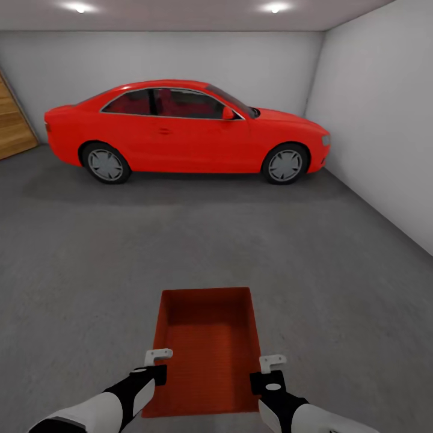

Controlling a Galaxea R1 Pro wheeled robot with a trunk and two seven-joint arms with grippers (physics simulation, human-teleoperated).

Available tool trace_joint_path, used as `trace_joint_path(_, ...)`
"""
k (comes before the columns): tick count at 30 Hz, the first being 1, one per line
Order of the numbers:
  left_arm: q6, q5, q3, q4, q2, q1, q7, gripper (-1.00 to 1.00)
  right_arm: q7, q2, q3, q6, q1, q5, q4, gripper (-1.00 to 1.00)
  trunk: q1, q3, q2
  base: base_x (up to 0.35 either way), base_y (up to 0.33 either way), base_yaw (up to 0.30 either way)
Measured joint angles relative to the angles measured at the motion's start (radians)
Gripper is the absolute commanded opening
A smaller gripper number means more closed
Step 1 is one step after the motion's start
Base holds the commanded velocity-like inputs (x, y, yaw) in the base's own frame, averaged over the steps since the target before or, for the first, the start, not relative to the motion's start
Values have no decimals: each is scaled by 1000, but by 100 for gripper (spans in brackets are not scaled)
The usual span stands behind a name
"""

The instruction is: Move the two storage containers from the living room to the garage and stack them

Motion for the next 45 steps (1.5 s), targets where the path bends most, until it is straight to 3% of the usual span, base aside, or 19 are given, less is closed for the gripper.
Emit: trace_joint_path(45, 0, 0, 0, 0, -1, 0, 1, -100, 0, 0, 0, 0, 0, 1, 0, -100, 0, 0, 0, 320, 0, 0)
